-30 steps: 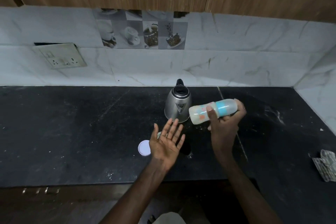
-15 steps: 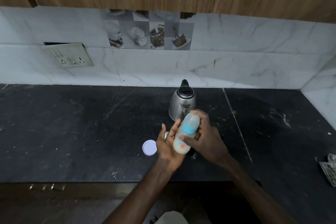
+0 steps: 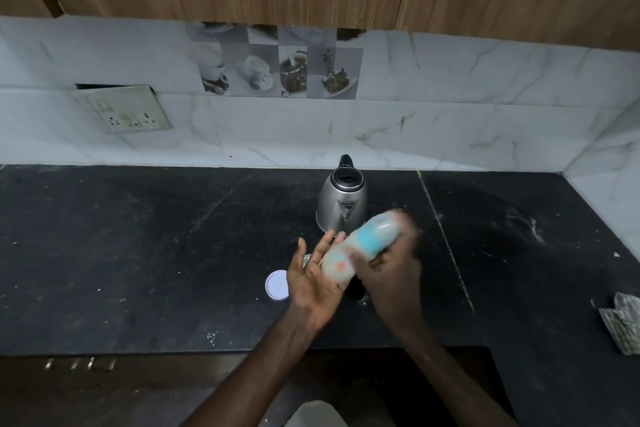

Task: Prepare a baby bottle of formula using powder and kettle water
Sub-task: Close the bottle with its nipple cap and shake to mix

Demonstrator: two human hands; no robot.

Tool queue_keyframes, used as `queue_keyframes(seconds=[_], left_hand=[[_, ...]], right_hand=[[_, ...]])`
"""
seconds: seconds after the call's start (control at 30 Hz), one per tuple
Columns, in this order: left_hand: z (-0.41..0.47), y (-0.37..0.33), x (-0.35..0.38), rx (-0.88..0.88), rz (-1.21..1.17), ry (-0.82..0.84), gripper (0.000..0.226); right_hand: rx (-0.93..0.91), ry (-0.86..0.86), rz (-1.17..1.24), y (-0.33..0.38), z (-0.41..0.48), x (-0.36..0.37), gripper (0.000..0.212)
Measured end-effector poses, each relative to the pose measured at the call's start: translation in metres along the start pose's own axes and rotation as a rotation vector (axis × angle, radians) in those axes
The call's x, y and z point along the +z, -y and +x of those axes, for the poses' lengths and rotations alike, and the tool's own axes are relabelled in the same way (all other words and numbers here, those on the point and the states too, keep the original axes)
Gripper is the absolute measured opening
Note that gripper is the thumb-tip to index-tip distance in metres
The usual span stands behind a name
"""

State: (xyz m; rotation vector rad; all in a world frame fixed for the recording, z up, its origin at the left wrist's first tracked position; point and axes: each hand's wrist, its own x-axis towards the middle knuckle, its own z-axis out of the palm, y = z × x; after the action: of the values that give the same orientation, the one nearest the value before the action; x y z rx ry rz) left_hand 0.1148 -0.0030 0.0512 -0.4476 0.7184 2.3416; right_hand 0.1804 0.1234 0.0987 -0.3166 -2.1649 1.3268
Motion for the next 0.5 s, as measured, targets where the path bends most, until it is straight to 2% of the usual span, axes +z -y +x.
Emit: queue_keyframes(seconds=[0.07, 0.23, 0.3, 0.43, 0.47, 0.5], left_hand=[[-0.004, 0.0, 0.004, -0.013, -0.047, 0.021, 0.066], [-0.009, 0.003, 0.003, -0.042, -0.118, 0.089, 0.066], [-0.01, 0.005, 0.001, -0.044, -0.114, 0.089, 0.066], [-0.011, 0.012, -0.007, -0.063, -0.066, 0.085, 0.068], [-0.011, 0.012, -0.01, -0.063, -0.031, 0.082, 0.069], [-0.01, 0.012, -0.01, -0.061, 0.014, 0.061, 0.07]], right_hand=[[0.018, 0.268, -0.086, -0.003, -0.012, 0.007, 0.085], [0.04, 0.456, 0.021, -0.019, -0.002, -0.008, 0.093], [0.044, 0.468, 0.021, -0.021, -0.007, -0.008, 0.099], [-0.009, 0.442, -0.092, -0.011, -0.007, -0.01, 0.095], [-0.018, 0.37, -0.101, -0.006, 0.0, -0.013, 0.095], [-0.004, 0.225, -0.06, -0.002, 0.01, -0.018, 0.095]])
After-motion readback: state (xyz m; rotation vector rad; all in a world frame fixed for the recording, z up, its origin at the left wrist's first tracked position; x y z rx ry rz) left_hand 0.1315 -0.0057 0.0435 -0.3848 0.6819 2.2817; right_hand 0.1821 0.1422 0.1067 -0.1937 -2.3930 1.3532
